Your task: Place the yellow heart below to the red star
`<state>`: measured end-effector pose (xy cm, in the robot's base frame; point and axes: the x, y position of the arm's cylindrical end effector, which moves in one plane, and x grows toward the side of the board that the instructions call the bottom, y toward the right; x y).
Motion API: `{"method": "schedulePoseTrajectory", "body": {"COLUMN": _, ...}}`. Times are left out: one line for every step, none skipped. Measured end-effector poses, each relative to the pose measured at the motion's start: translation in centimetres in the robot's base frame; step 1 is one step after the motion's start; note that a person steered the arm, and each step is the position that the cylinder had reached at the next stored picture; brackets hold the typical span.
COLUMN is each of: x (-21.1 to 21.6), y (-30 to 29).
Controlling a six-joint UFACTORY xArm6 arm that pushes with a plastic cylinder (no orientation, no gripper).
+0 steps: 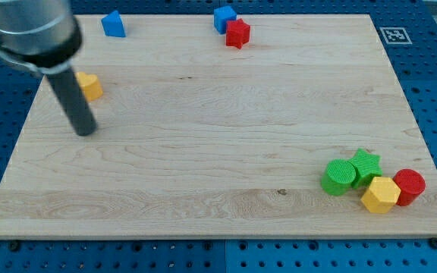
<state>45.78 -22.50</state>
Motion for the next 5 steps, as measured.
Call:
{"method": "schedulePoseTrajectory", "body": {"x": -5.1, "y": -3.6}}
{"method": "schedulePoseTrajectory", "body": {"x": -5.2, "y": -3.6}}
{"method": "schedulePoseTrajectory", "body": {"x": -5.1, "y": -2.5}}
{"method": "schedulePoseTrajectory", "body": {"x": -5.1, "y": -0.2}}
{"method": "schedulePoseTrajectory", "body": {"x": -5.6, "y": 1.7}}
